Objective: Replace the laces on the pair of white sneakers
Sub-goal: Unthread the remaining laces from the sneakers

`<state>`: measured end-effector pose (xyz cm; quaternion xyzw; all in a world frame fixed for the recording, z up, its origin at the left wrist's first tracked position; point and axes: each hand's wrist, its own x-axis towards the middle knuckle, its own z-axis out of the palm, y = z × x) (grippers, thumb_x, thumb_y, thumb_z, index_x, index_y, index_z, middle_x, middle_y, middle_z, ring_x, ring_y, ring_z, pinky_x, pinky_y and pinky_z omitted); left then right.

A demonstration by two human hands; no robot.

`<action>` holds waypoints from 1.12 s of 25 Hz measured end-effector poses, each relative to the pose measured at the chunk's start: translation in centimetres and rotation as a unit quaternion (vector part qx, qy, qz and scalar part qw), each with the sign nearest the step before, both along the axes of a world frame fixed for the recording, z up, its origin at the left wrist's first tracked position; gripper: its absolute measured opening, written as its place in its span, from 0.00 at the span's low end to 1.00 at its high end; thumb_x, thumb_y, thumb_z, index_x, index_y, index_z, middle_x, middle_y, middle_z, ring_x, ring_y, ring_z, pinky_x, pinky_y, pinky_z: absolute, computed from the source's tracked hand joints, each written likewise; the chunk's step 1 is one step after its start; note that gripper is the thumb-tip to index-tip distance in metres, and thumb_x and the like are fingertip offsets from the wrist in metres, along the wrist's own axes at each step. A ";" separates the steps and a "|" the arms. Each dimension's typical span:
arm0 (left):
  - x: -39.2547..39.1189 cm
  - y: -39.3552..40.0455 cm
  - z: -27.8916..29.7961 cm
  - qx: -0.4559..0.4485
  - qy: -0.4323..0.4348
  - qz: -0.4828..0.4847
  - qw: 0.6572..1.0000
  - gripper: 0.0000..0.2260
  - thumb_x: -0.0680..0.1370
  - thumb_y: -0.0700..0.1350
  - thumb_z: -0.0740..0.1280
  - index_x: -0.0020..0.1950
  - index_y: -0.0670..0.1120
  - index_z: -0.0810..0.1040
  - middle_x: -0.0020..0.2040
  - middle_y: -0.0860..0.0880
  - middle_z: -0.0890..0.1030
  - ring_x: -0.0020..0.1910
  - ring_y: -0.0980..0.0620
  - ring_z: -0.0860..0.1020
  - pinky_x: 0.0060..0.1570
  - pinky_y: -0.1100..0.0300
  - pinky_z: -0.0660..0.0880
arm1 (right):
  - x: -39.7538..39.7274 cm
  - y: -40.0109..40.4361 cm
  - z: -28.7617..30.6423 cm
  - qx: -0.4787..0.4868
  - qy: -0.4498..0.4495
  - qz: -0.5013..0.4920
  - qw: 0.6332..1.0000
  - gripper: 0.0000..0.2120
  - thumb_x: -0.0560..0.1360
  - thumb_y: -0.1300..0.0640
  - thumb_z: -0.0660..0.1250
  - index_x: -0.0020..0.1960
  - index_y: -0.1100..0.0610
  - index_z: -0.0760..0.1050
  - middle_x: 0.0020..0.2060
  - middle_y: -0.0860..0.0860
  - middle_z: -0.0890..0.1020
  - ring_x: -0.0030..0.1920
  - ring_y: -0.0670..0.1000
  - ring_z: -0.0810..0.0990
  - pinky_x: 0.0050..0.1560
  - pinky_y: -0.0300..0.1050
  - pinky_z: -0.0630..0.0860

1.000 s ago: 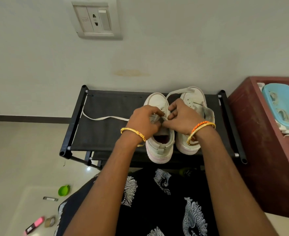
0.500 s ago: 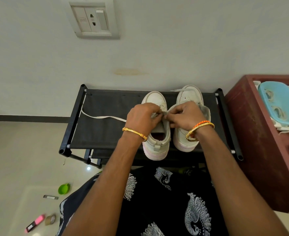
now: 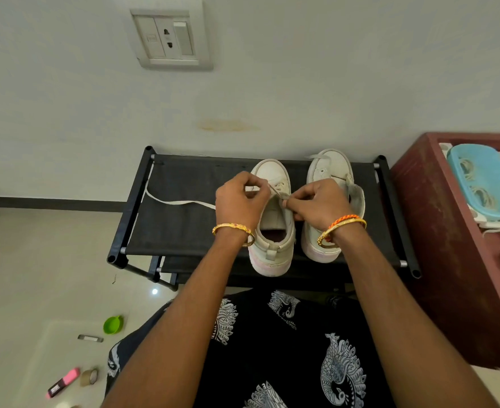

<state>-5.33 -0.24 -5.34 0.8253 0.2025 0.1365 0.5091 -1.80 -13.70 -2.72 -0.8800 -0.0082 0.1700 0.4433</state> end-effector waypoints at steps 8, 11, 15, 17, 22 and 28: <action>0.4 0.2 0.9 -0.283 0.093 0.141 0.944 0.03 0.74 0.39 0.68 0.44 0.44 0.75 0.41 0.47 0.78 0.41 0.51 0.77 0.49 0.55 0.79 | 0.1 -0.3 0.1 0.001 0.009 0.013 1.000 0.04 0.71 0.58 0.73 0.43 0.59 0.82 0.36 0.54 0.83 0.37 0.51 0.82 0.46 0.45 0.80; -0.4 0.7 0.6 0.107 -0.044 -0.047 0.992 0.14 0.71 0.44 0.67 0.55 0.45 0.73 0.55 0.49 0.74 0.56 0.50 0.70 0.54 0.61 0.69 | 0.5 -0.5 0.3 0.015 0.047 0.022 0.999 0.03 0.71 0.60 0.73 0.42 0.59 0.82 0.37 0.55 0.84 0.37 0.51 0.83 0.48 0.46 0.81; -0.2 0.0 -0.2 0.324 -0.025 -0.167 0.931 0.08 0.70 0.47 0.72 0.47 0.46 0.83 0.63 0.45 0.75 0.69 0.43 0.65 0.61 0.48 0.66 | 0.9 -0.5 0.5 0.031 0.076 0.035 0.996 0.01 0.71 0.61 0.72 0.43 0.59 0.81 0.40 0.56 0.84 0.42 0.54 0.84 0.50 0.51 0.81; 0.1 -0.2 -0.2 0.347 -0.037 -0.156 0.924 0.04 0.69 0.44 0.74 0.41 0.45 0.84 0.60 0.45 0.78 0.67 0.41 0.69 0.59 0.44 0.67 | 0.9 -0.6 0.5 0.029 0.078 0.033 0.996 0.03 0.72 0.61 0.72 0.45 0.60 0.81 0.40 0.55 0.83 0.41 0.53 0.84 0.50 0.49 0.81; 0.4 -0.2 -0.2 0.381 -0.070 -0.113 0.915 0.04 0.65 0.47 0.72 0.34 0.46 0.81 0.56 0.47 0.80 0.62 0.41 0.73 0.52 0.45 0.67 | 0.8 -0.6 0.7 0.030 0.087 0.028 0.995 0.01 0.72 0.61 0.71 0.42 0.58 0.80 0.38 0.54 0.83 0.40 0.51 0.84 0.50 0.48 0.81; 0.2 0.2 0.7 0.232 -0.055 0.048 0.970 0.04 0.69 0.46 0.70 0.35 0.50 0.77 0.57 0.53 0.76 0.61 0.51 0.69 0.53 0.55 0.57 | 0.6 -0.6 0.6 0.042 0.084 0.017 0.995 0.03 0.70 0.59 0.74 0.41 0.58 0.81 0.38 0.54 0.84 0.40 0.50 0.84 0.50 0.48 0.81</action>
